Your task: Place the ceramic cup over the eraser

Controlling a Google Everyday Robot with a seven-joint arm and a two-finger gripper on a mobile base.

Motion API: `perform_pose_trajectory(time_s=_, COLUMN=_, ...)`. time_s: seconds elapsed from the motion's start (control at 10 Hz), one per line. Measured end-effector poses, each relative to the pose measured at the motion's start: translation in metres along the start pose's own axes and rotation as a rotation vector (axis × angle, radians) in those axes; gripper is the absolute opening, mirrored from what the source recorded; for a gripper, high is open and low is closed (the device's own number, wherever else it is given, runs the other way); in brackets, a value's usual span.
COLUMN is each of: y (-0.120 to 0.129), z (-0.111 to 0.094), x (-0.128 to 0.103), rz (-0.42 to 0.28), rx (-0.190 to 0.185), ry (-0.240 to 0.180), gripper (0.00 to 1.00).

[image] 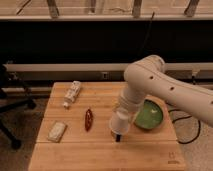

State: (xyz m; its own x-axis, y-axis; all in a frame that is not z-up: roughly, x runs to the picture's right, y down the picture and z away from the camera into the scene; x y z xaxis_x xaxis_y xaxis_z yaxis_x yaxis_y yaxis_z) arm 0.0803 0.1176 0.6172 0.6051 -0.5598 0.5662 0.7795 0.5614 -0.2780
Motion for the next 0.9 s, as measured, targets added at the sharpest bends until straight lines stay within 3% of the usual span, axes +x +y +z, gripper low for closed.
perform_pose_trajectory(time_s=0.4, y=-0.004, z=0.014, x=-0.015, rz=-0.02, rx=-0.013, ry=-0.01, gripper=0.0)
perform_pose_trajectory(time_s=0.9, y=-0.012, z=0.043, x=-0.018, rz=-0.035, rx=-0.029, ry=0.012, gripper=0.0)
